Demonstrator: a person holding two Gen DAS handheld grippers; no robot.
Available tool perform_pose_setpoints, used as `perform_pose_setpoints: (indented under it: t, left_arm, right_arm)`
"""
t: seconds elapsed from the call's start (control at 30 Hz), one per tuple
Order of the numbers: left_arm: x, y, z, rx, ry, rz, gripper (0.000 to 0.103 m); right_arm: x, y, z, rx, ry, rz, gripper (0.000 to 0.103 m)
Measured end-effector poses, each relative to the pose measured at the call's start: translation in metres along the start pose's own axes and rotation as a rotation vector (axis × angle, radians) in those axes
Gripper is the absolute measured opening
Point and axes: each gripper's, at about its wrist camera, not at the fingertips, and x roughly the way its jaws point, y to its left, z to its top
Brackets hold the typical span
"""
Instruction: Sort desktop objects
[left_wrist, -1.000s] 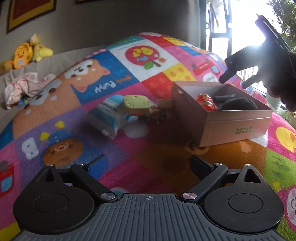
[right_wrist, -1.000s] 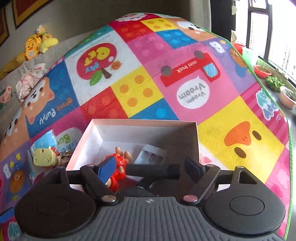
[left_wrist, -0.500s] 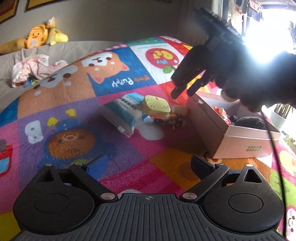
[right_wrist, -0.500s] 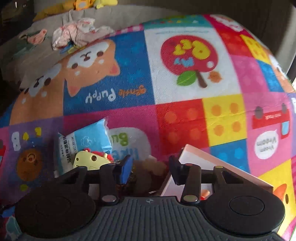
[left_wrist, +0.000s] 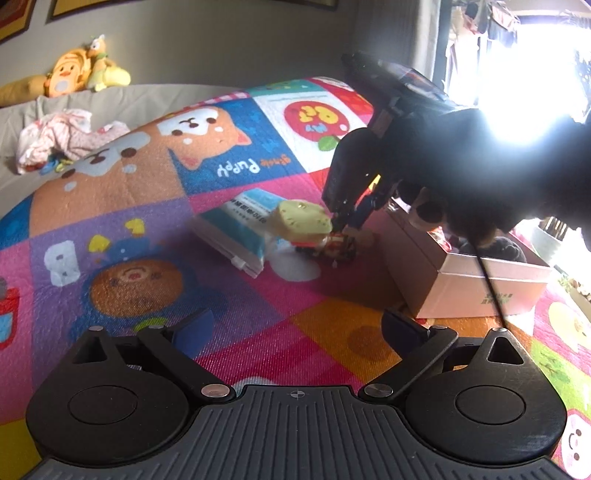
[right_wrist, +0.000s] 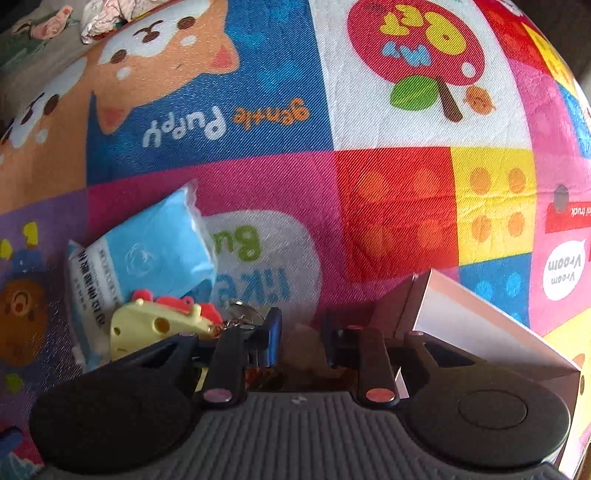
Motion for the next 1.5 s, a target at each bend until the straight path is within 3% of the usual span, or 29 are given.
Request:
perform_pose_setpoints:
  t: [0.07, 0.13, 0.2, 0.33, 0.47, 0.5, 0.67, 0.73, 0.77, 0.8, 0.87, 0.97, 1.1, 1.2, 1.37, 1.5]
  left_arm:
    - [-0.001, -0.003, -0.001, 0.020, -0.002, 0.005, 0.100]
    - [-0.003, -0.006, -0.002, 0.036, 0.001, 0.005, 0.100]
    - [-0.005, -0.008, -0.003, 0.049, 0.002, 0.006, 0.101]
    - [-0.007, -0.013, -0.006, 0.072, 0.006, 0.016, 0.101]
    - [-0.013, -0.015, -0.010, 0.076, 0.023, 0.023, 0.101]
    - [-0.015, -0.015, -0.011, 0.077, 0.029, 0.024, 0.101]
    - [-0.025, -0.018, -0.017, 0.092, 0.065, 0.025, 0.101]
    - [-0.029, -0.019, -0.020, 0.099, 0.081, 0.025, 0.101]
    - [-0.032, -0.019, -0.022, 0.104, 0.088, 0.022, 0.101]
    - [-0.034, -0.019, -0.024, 0.110, 0.095, 0.018, 0.101]
    - [-0.038, -0.019, -0.027, 0.122, 0.109, 0.011, 0.102]
    - [-0.042, -0.021, -0.031, 0.135, 0.124, 0.007, 0.102]
    - [-0.039, -0.027, -0.032, 0.157, 0.136, 0.032, 0.102]
    - [-0.038, -0.034, -0.032, 0.174, 0.143, 0.034, 0.102]
    - [-0.036, -0.044, -0.032, 0.198, 0.146, 0.039, 0.102]
    - [-0.030, -0.042, -0.026, 0.199, 0.135, 0.085, 0.102]
  right_arm:
    - [-0.013, 0.003, -0.014, 0.004, 0.029, 0.074, 0.024]
    - [-0.030, 0.006, -0.031, -0.013, 0.070, 0.203, 0.024]
    - [-0.052, 0.004, -0.046, -0.025, 0.052, 0.296, 0.024]
    - [-0.081, 0.001, -0.057, -0.030, -0.078, 0.263, 0.031]
    - [-0.059, 0.012, -0.056, -0.052, -0.159, 0.224, 0.072]
    - [-0.051, 0.017, -0.057, -0.060, -0.178, 0.211, 0.074]
    - [-0.017, 0.040, -0.057, -0.081, -0.154, 0.251, 0.072]
    - [-0.017, 0.052, -0.064, -0.132, -0.166, 0.240, 0.060]
    - [-0.021, 0.055, -0.069, -0.160, -0.165, 0.252, 0.043]
    - [-0.026, 0.056, -0.076, -0.171, -0.158, 0.274, 0.036]
    - [-0.037, 0.051, -0.093, -0.172, -0.143, 0.329, 0.029]
    - [-0.065, 0.037, -0.128, -0.173, -0.164, 0.376, 0.029]
    - [-0.115, 0.002, -0.170, -0.099, -0.259, 0.422, 0.029]
    - [-0.147, -0.020, -0.197, -0.080, -0.358, 0.375, 0.029]
    - [-0.148, -0.046, -0.233, -0.008, -0.368, 0.298, 0.030]
    - [-0.136, -0.053, -0.255, 0.023, -0.401, 0.209, 0.041]
